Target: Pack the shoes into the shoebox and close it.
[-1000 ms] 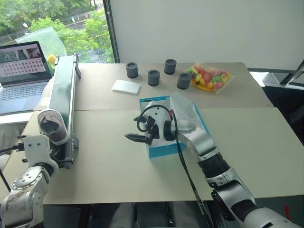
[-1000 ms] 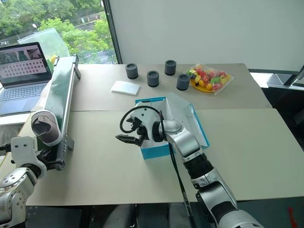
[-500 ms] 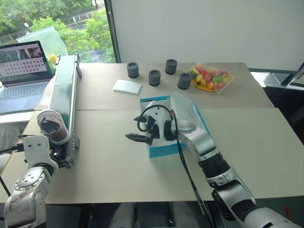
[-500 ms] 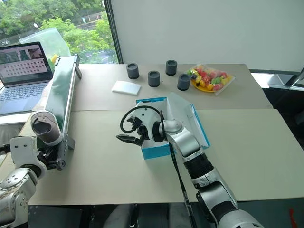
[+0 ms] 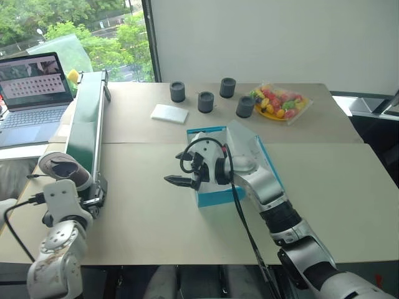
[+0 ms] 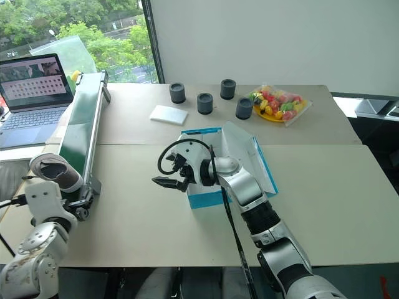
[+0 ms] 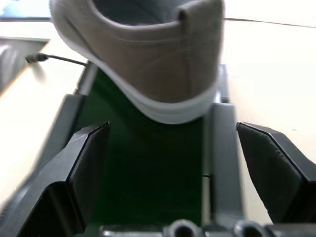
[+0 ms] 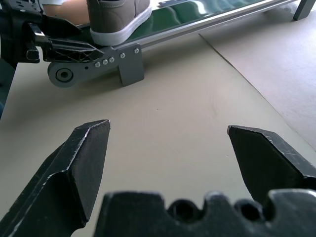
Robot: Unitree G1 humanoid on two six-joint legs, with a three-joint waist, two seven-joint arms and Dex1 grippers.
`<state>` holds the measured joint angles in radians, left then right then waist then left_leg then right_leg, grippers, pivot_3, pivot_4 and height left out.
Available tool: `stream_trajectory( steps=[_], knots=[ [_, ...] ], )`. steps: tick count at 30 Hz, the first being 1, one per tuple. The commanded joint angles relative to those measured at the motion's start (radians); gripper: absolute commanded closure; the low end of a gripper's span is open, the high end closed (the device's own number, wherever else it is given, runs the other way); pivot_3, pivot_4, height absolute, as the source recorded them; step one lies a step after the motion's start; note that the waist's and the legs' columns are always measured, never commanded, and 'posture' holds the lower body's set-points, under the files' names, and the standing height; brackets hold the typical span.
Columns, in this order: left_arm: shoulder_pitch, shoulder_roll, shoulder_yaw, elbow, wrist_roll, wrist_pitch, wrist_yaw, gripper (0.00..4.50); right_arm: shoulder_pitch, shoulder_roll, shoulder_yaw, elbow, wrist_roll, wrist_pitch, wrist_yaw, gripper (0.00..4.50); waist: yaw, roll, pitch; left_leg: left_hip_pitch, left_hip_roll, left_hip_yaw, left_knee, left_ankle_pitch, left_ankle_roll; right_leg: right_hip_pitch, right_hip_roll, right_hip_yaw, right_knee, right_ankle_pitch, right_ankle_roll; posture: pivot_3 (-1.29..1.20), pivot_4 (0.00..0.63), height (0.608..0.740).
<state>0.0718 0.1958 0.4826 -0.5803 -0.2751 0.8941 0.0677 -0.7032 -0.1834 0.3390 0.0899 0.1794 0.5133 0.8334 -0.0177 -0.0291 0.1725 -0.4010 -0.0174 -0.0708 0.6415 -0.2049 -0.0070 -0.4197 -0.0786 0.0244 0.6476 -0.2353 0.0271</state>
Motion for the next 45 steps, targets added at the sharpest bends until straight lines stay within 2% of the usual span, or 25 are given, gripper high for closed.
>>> stream_trajectory(
  steps=[1, 8, 14, 23, 30, 38, 44, 45],
  knots=[
    [-0.027, -0.061, 0.003, -0.053, 0.011, -0.014, 0.066, 0.10, -0.028, 0.003, -0.017, -0.025, 0.010, -0.011, 0.006, 0.00, 0.000, 0.000, 0.000, 0.000, 0.000, 0.000, 0.000, 0.000, 0.000, 0.000, 0.000, 0.000, 0.000, 0.000, 0.000, 0.00, 0.150, 0.739],
    [-0.070, -0.184, 0.029, -0.066, 0.092, -0.025, 0.246, 0.10, -0.024, 0.005, -0.018, -0.027, 0.013, -0.010, 0.007, 0.00, -0.001, -0.001, 0.000, 0.000, 0.000, 0.002, 0.000, 0.000, 0.000, 0.000, 0.001, 0.000, 0.000, 0.000, 0.000, 0.00, 0.150, 0.739],
    [-0.083, -0.206, 0.005, -0.081, 0.195, -0.007, 0.347, 0.10, -0.020, 0.005, -0.022, -0.026, 0.017, -0.010, 0.010, 0.00, -0.009, -0.001, -0.001, -0.001, 0.001, 0.009, 0.000, 0.000, 0.000, 0.000, 0.001, 0.001, 0.000, 0.000, 0.000, 0.00, 0.150, 0.739],
    [-0.178, -0.214, -0.002, -0.014, 0.246, -0.055, 0.397, 0.10, -0.022, 0.011, -0.039, -0.023, 0.027, -0.005, 0.008, 0.00, -0.021, -0.002, -0.001, -0.001, 0.001, 0.011, 0.000, 0.000, 0.000, -0.001, 0.001, 0.002, 0.000, 0.000, 0.000, 0.00, 0.150, 0.739],
    [-0.227, -0.232, 0.023, 0.019, 0.244, -0.084, 0.411, 0.10, -0.021, 0.013, -0.051, -0.024, 0.026, -0.002, 0.001, 0.00, -0.019, -0.003, -0.001, -0.002, 0.001, 0.011, 0.000, 0.000, 0.000, -0.001, 0.001, 0.002, 0.000, 0.001, 0.001, 0.00, 0.150, 0.739],
    [-0.259, -0.317, 0.144, 0.045, 0.142, -0.064, 0.436, 0.10, -0.022, 0.019, -0.068, -0.034, 0.038, 0.013, -0.008, 0.00, -0.022, -0.003, -0.001, -0.002, 0.001, 0.012, 0.000, 0.000, 0.000, -0.002, 0.001, 0.002, 0.000, 0.001, 0.001, 0.00, 0.150, 0.739],
    [-0.245, -0.297, 0.128, 0.048, 0.124, -0.075, 0.435, 0.10, -0.022, 0.015, -0.070, -0.036, 0.046, 0.015, -0.018, 0.00, -0.021, -0.003, -0.001, -0.002, 0.001, 0.012, 0.000, 0.000, 0.000, -0.002, 0.001, 0.002, 0.000, 0.001, 0.001, 0.00, 0.150, 0.739],
    [-0.244, -0.294, 0.122, 0.047, 0.125, -0.076, 0.434, 0.34, -0.024, 0.016, -0.072, -0.034, 0.048, 0.014, -0.020, 0.00, -0.020, -0.003, -0.001, -0.002, 0.001, 0.012, 0.001, 0.000, 0.000, -0.002, 0.001, 0.002, 0.000, 0.001, 0.001, 0.00, 0.150, 0.739]
  ],
)
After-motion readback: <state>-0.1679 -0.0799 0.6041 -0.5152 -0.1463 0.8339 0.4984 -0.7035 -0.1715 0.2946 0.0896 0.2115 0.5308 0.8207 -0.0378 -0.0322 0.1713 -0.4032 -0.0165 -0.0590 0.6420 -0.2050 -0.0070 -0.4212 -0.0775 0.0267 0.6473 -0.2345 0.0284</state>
